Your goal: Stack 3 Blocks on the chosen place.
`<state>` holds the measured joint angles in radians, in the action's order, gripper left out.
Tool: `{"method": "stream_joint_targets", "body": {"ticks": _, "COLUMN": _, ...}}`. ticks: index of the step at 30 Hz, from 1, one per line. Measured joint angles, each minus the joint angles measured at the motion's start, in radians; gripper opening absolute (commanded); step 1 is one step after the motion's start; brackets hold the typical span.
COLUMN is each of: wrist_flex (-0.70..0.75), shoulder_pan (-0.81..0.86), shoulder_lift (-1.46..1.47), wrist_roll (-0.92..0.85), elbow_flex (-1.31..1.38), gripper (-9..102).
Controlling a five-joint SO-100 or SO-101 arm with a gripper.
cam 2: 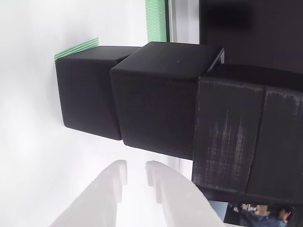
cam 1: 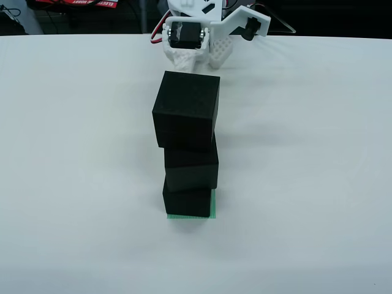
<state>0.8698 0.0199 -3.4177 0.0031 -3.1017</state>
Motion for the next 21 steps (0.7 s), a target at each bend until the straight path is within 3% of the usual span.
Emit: {"method": "stream_joint_targets", "body": {"ticks": 21, "wrist_flex": 0.000, "shoulder_pan": -0.025, "shoulder_lift": 0.000, "wrist_roll": 0.000, "elbow_flex": 0.000, "gripper": 0}}
